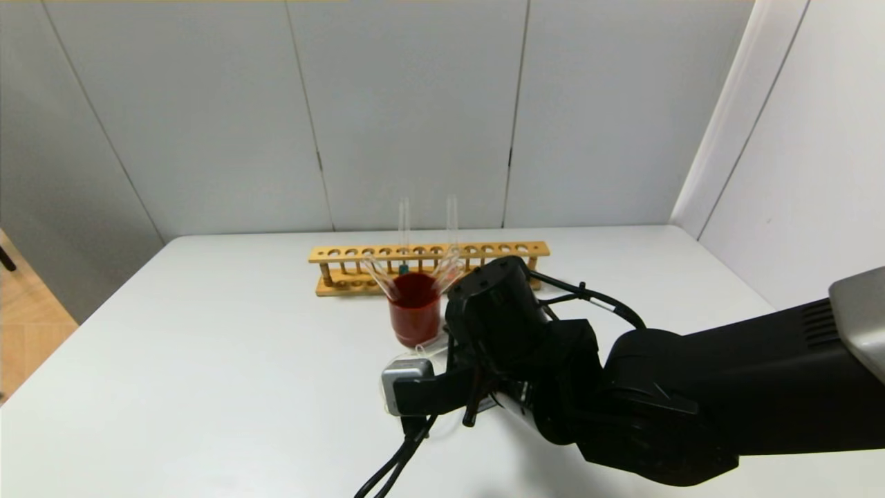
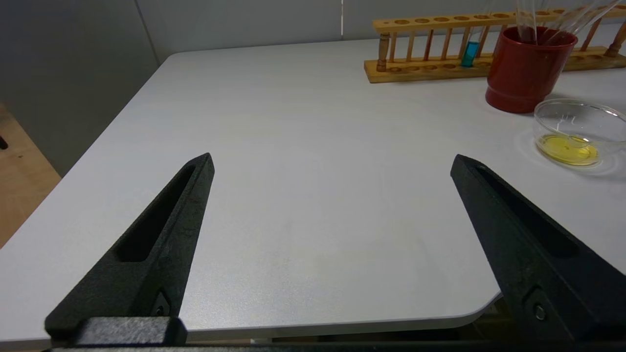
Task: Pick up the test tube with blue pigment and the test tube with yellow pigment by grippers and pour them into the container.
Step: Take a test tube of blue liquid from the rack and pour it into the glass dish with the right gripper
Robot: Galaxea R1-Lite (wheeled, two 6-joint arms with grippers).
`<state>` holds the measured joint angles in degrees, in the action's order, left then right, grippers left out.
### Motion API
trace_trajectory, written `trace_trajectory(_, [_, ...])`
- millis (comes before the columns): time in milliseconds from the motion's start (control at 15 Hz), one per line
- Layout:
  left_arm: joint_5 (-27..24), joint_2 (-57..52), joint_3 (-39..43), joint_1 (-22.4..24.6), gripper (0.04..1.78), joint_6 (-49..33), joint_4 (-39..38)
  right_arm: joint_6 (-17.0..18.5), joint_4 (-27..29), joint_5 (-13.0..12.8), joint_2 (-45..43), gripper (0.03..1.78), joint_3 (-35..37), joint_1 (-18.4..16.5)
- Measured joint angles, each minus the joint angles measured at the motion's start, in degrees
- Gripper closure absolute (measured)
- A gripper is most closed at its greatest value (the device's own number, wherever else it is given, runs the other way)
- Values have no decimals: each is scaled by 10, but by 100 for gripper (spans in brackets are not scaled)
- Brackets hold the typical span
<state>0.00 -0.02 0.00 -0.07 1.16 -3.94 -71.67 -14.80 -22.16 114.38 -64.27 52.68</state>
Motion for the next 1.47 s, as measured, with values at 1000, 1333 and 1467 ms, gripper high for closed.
trace_trajectory(1000, [0,0,0,0,11,0,0,-80,73,-74,14,154,-54,22])
trace_trajectory(1333, [0,0,0,0,11,0,0,-93,73,-76,20,154,-60,26])
trace_trajectory(1467, [0,0,0,0,11,0,0,-94,73,-76,22,154,-66,27])
